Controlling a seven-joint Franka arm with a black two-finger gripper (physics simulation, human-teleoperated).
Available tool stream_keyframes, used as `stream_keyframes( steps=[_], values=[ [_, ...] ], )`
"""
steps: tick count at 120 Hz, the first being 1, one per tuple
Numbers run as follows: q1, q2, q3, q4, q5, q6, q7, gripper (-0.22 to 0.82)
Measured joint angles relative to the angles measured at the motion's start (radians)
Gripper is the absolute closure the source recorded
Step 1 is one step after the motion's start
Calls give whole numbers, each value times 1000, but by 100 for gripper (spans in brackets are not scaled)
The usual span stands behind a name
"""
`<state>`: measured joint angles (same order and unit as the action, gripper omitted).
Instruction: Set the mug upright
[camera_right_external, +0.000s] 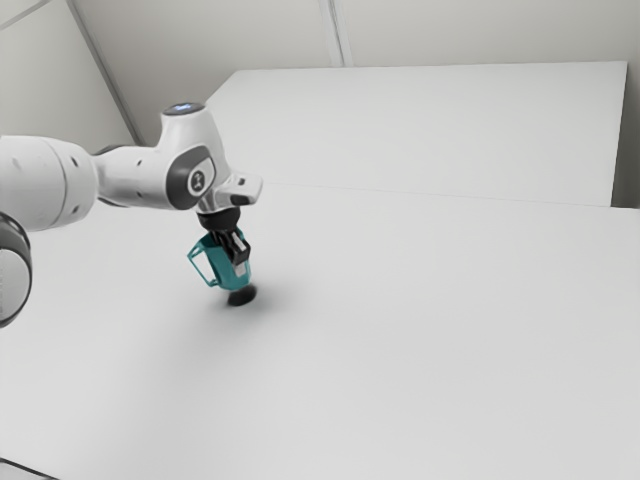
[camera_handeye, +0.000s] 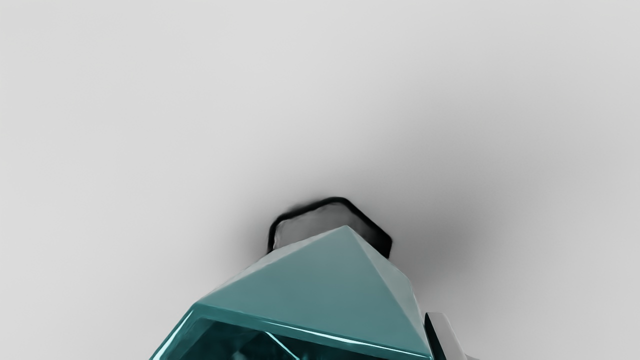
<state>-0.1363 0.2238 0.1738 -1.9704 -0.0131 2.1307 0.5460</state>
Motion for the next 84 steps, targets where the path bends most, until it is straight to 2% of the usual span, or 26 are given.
stream_keyframes(
  steps=[64,84],
  values=[
    [-2,56,-1,8,29,22,-59,78],
    [-2,60,-1,8,21,21,-63,42]
  ],
)
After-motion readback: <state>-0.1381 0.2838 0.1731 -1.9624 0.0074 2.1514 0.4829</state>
